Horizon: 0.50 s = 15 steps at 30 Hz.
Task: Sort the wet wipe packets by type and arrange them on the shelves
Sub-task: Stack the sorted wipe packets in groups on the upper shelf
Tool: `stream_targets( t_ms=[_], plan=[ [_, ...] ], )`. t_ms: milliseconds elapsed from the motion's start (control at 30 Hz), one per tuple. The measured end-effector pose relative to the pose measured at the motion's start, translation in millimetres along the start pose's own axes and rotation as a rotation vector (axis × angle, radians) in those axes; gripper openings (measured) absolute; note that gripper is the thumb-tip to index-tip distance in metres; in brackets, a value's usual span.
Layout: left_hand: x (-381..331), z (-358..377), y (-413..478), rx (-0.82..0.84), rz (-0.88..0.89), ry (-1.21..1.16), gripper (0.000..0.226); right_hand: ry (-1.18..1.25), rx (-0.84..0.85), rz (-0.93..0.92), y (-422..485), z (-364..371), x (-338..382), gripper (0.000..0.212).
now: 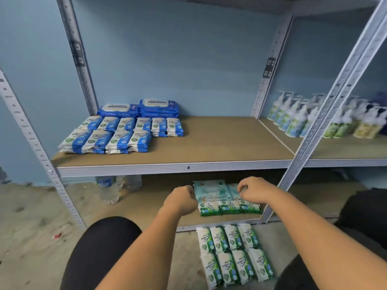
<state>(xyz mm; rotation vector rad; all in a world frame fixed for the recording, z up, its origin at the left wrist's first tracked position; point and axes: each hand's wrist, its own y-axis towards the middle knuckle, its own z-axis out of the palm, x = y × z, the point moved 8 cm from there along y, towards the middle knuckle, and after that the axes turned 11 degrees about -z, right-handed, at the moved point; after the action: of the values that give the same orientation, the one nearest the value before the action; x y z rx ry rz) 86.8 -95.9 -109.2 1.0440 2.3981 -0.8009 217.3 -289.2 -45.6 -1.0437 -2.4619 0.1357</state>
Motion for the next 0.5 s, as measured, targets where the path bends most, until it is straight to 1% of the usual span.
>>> stream_targets(
  t_ms=[100,200,267,333,433,500],
  plan=[
    [-1,25,31,0.046,-0.022,-0.015,0.049,-0.062,0.096,0.057,25,27,-38,0.030],
    [2,57,66,0.096,-0.078,-0.055,0.055,0.039,0.121,0.112,58,65,-84,0.024],
    [8,84,94,0.121,-0.116,-0.090,0.063,0.128,0.068,0.128,82,88,-115,0.021],
    [17,112,127,0.131,-0.138,-0.127,0.065,0.179,0.007,0.134,110,108,-143,0.020],
    [31,147,168,0.112,-0.175,-0.260,0.056,0.276,-0.068,0.213,154,133,-181,0.024],
    [41,168,197,0.111,-0.228,-0.341,0.050,0.388,-0.173,0.251,184,143,-202,0.030]
  ],
)
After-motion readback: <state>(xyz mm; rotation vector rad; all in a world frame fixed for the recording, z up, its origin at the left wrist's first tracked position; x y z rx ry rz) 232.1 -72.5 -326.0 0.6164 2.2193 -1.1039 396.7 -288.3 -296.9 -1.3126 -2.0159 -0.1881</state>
